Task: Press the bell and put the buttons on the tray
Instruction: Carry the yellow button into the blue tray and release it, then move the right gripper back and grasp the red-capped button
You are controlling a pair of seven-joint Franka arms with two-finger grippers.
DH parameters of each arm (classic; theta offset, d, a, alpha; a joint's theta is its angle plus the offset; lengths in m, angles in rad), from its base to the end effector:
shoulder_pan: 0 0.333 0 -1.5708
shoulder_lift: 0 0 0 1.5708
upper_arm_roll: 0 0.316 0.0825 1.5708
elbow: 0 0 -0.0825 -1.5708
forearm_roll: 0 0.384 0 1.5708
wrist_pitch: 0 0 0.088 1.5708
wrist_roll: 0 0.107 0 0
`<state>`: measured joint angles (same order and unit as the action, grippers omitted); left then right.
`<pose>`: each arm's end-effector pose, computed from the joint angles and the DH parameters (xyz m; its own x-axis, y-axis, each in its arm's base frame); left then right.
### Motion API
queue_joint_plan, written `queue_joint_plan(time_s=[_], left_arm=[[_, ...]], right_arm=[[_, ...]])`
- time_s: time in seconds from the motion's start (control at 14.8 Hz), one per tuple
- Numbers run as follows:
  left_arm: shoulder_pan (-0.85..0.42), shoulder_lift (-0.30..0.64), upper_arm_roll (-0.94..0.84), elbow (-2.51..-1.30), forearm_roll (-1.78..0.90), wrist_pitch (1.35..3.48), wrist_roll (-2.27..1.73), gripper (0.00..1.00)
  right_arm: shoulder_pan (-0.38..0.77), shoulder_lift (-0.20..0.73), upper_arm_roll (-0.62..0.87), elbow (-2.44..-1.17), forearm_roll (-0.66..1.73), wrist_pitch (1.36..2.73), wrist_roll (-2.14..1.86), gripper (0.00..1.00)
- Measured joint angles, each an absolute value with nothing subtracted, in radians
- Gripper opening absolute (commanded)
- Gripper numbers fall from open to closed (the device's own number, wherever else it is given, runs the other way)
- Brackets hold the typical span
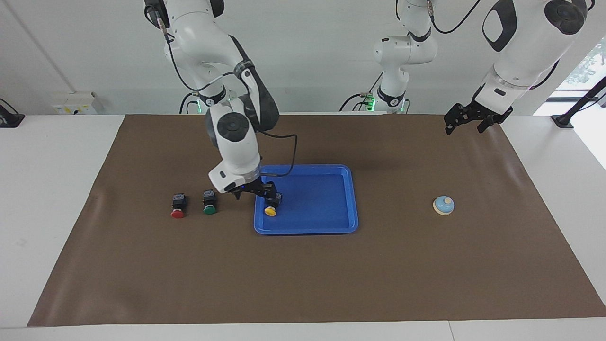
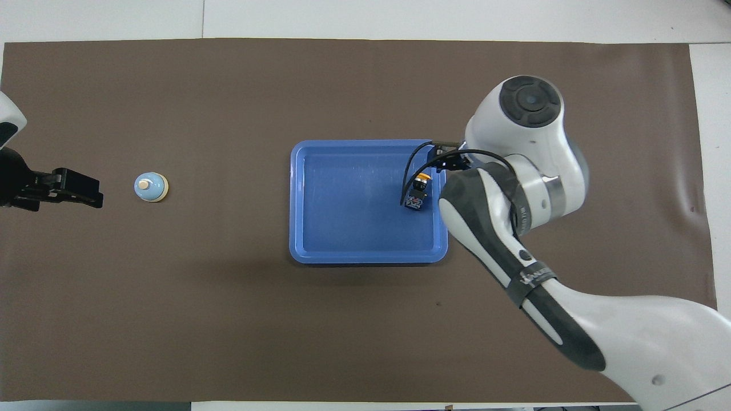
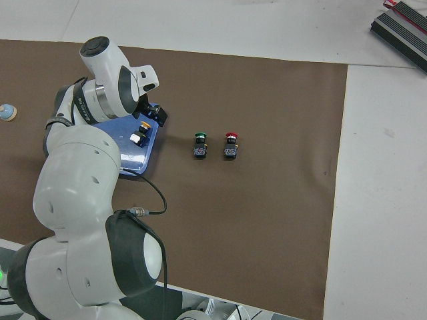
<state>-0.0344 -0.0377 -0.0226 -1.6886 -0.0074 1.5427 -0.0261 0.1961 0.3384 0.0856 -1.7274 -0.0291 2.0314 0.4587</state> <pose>0.5349 -0.0315 0.5875 0.9937 -0.0307 -0.1081 -0.0304 -0.9995 0.0037 0.6204 0.1730 0.3846 0.9854 -0.1673 -0.0308 -0.1670 -0.9859 0.0121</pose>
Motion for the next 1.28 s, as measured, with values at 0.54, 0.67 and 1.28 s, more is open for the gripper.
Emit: queue_joint_plan(time_s=[0.54,0.67,1.28], left_arm=[[-0.034,-0.038,-0.023,-1.689,-0.007,1.543,-0.026,1.00],[-0.034,-0.038,-0.023,-1.689,-0.007,1.543,-0.026,1.00],[-0.034,-0.038,-0.023,-1.689,-0.007,1.543,-0.026,1.00]], right_arm=[[-0.141,0.273,0.082,-1.954,-0.029,2.169,0.053,1.00],[-0.142,0.259,0.086,-2.008,-0.029,2.191,0.050,1.00],[-0.145,0.231,0.094,-2.121,-0.029,2.291,-0.091,1.00]])
